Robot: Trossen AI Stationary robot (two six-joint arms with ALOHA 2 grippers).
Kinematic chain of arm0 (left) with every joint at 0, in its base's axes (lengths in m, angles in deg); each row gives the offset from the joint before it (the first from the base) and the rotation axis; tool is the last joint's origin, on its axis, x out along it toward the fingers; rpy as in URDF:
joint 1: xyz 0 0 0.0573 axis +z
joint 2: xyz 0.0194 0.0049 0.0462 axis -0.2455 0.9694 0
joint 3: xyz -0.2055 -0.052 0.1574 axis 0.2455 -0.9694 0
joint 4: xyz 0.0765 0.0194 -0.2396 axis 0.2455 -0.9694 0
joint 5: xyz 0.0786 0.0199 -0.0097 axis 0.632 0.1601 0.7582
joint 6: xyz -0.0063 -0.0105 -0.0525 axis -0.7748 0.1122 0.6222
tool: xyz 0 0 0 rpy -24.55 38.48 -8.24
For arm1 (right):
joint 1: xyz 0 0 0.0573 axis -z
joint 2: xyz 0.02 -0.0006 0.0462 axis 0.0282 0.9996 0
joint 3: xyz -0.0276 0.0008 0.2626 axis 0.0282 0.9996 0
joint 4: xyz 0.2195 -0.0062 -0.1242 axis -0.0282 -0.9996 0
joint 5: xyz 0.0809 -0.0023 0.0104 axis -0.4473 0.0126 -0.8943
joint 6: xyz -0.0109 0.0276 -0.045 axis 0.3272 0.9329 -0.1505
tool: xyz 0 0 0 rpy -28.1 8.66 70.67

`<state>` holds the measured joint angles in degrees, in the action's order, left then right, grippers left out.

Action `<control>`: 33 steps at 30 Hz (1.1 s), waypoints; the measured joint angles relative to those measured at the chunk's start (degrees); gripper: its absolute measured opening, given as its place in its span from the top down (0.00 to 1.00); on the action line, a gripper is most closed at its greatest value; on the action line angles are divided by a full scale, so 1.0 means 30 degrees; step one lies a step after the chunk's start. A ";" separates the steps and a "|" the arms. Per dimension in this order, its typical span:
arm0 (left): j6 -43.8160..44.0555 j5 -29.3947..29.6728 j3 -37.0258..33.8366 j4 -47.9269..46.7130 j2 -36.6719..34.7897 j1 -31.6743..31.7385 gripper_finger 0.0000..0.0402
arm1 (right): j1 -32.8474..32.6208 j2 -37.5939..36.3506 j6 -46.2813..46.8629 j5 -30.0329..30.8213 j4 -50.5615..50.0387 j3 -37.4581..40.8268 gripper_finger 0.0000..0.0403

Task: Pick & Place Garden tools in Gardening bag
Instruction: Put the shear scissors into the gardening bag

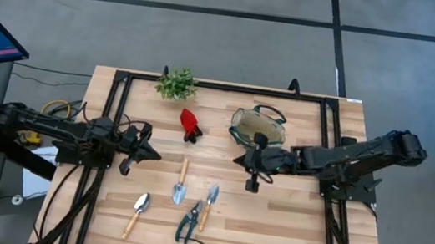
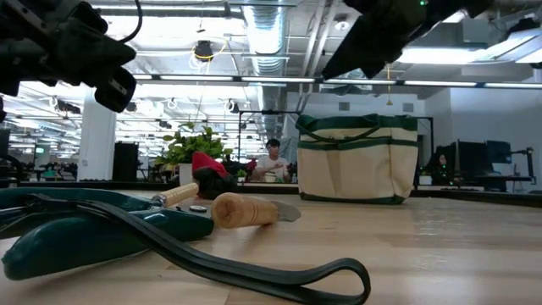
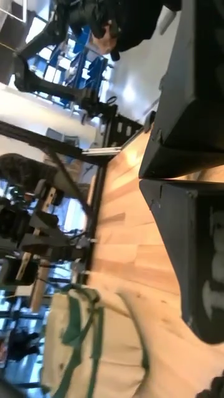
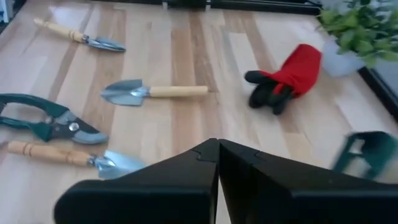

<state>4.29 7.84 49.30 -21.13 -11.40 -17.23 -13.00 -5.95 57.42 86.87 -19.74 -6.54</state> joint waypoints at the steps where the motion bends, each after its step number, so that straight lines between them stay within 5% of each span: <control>1: 0.0006 -0.0001 0.0001 0.0001 0.0227 -0.0256 1.00 | -0.0098 0.0314 0.0176 0.0006 0.0490 0.0002 1.00; 33: -0.0288 0.6244 0.0054 0.4555 0.6177 -0.9382 1.00 | -0.3600 0.7658 0.3662 -0.0179 0.9034 -0.2653 1.00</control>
<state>3.42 26.57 49.46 -7.46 7.13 -45.37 -23.80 17.02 68.41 86.33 7.36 -14.50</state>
